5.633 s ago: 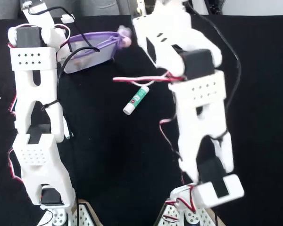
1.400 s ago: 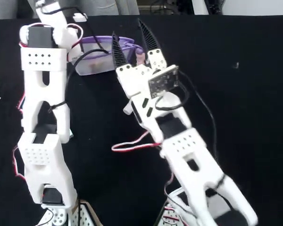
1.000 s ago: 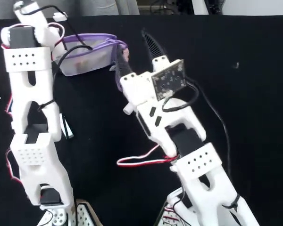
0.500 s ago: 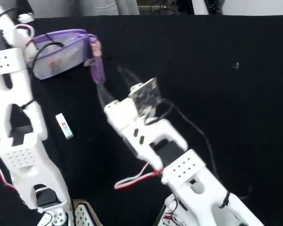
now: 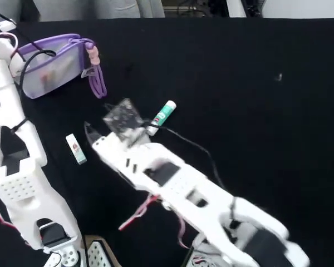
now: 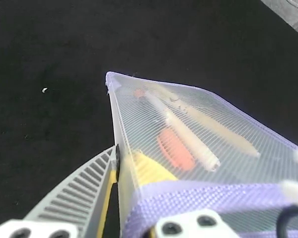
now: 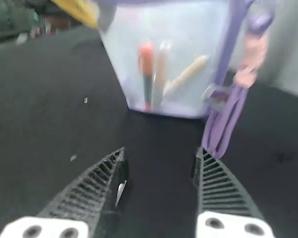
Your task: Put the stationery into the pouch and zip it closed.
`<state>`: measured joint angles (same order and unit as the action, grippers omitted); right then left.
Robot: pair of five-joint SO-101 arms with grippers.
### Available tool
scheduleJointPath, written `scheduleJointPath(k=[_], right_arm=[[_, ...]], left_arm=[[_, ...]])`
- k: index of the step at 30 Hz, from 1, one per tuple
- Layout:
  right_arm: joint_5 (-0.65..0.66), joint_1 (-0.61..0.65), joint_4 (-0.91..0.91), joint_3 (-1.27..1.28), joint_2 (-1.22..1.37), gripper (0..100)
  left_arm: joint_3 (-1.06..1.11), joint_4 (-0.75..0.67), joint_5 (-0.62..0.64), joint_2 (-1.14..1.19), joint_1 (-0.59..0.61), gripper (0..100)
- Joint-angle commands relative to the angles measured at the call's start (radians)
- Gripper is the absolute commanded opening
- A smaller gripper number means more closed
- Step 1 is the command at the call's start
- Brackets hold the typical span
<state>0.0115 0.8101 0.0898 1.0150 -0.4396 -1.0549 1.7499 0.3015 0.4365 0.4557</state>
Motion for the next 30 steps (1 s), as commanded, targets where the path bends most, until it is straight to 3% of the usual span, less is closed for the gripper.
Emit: scheduleJointPath(k=[1,9,13,18,30], right_arm=[[-0.008,0.046,0.018,-0.174,0.208,20.8],[-0.018,0.083,-0.153,-0.42,0.45,20.8],[-0.094,0.081,-0.17,-0.475,0.521,20.8],[-0.092,0.083,-0.201,-0.536,0.584,20.8],[-0.1,0.098,-0.621,-1.02,0.923,20.8]], left_arm=[[-0.064,-0.023,0.009,-0.021,0.041,3],[-0.064,-0.044,0.009,-0.02,0.065,3],[-0.064,-0.051,0.009,-0.02,0.065,3],[-0.062,-0.064,0.009,-0.02,0.067,3],[-0.064,-0.064,0.009,-0.021,0.067,3]])
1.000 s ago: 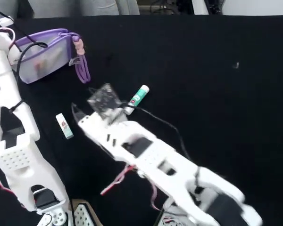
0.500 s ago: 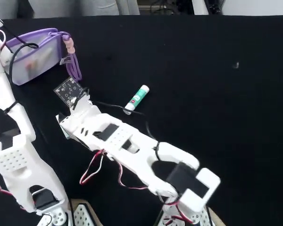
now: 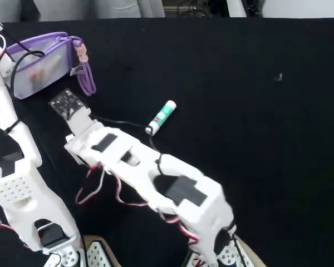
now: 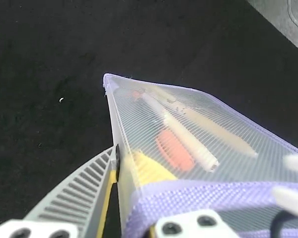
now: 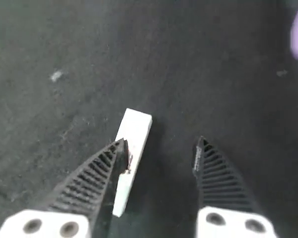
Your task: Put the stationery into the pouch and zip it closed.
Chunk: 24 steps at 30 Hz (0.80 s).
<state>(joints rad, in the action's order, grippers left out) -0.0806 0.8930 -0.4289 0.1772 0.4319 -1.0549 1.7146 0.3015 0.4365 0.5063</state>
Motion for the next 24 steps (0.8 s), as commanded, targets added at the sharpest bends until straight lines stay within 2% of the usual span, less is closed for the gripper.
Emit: scheduleJointPath(k=[1,13,24], right_arm=[[-0.008,0.017,-0.124,-0.216,0.076,20.8],[0.002,0.048,-0.465,-0.642,0.321,20.8],[0.043,0.072,-0.618,-0.828,0.424,18.4]], left_arm=[[-0.064,-0.029,0.009,-0.021,0.016,3],[-0.064,-0.028,0.009,-0.021,0.015,3],[-0.064,-0.026,0.009,-0.021,0.015,3]])
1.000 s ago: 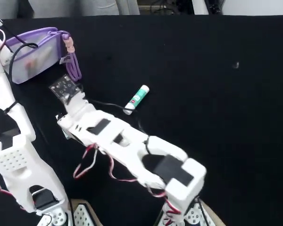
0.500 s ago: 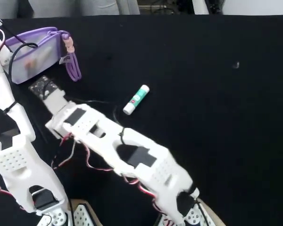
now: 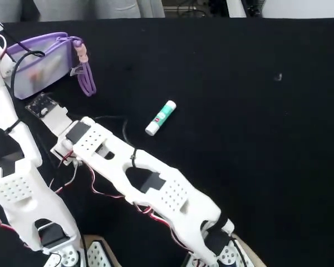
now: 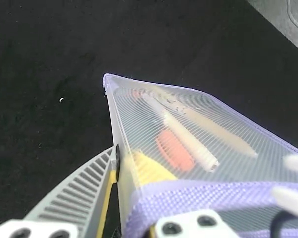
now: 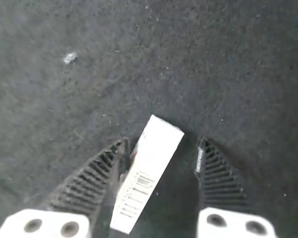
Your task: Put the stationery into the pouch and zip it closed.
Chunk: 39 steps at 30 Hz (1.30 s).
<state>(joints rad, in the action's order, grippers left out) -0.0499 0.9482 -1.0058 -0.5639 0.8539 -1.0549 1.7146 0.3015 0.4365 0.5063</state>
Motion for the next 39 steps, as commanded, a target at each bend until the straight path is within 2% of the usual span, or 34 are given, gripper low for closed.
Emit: scheduleJointPath(k=[1,5,8,12,26,34,39], right_arm=[[0.012,0.018,-0.052,-0.104,0.01,15.5],[0.012,0.018,-0.097,-0.159,0.039,0.8],[0.012,0.014,-0.132,-0.197,0.056,3.2],[0.014,-0.014,-0.203,-0.243,0.056,1.1],[0.006,-0.239,-0.516,-0.555,0.056,1.1],[-0.043,-0.376,-0.703,-0.849,0.061,1.1],[-0.04,-0.468,-0.753,-0.998,0.062,1.1]], left_arm=[[-0.064,-0.026,0.009,-0.021,0.015,3],[-0.064,-0.026,0.009,-0.021,0.015,3],[-0.064,-0.025,0.009,-0.021,0.015,3],[-0.064,-0.026,0.009,-0.021,0.015,3],[-0.065,-0.028,0.009,-0.029,0.001,3],[-0.065,-0.006,0.009,-0.029,-0.119,3],[-0.065,0.014,0.009,-0.031,-0.177,3]])
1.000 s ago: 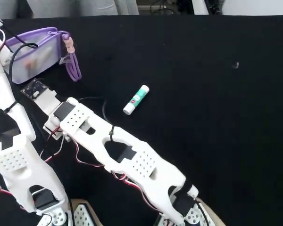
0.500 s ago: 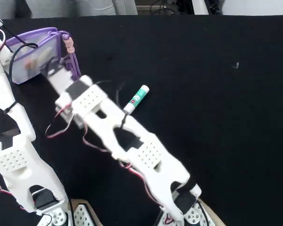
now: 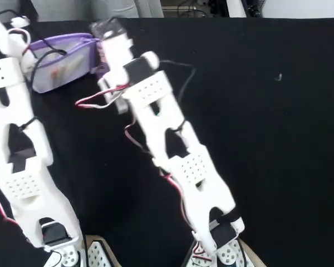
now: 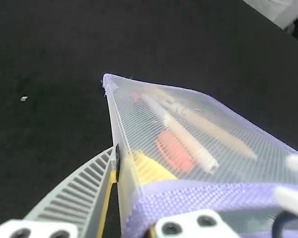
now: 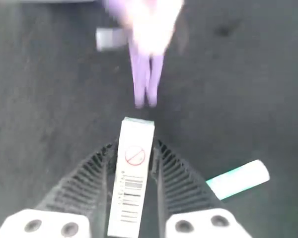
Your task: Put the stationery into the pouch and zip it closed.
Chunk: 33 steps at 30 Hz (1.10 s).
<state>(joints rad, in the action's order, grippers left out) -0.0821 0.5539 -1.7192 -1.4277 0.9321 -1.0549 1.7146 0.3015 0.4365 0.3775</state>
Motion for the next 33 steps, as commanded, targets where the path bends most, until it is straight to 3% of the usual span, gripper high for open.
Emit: scheduleJointPath(k=[1,15,33], right_arm=[[-0.008,-0.089,-0.041,-0.153,-0.016,1.1],[-0.003,-0.256,-0.006,-0.245,-0.114,1.1],[0.025,-0.259,0.172,-0.245,-0.344,1.1]], left_arm=[[-0.065,0.015,0.009,-0.031,-0.059,3],[-0.099,0.046,0.009,-0.031,-0.229,3],[0.01,0.046,0.052,-0.13,-0.36,3]])
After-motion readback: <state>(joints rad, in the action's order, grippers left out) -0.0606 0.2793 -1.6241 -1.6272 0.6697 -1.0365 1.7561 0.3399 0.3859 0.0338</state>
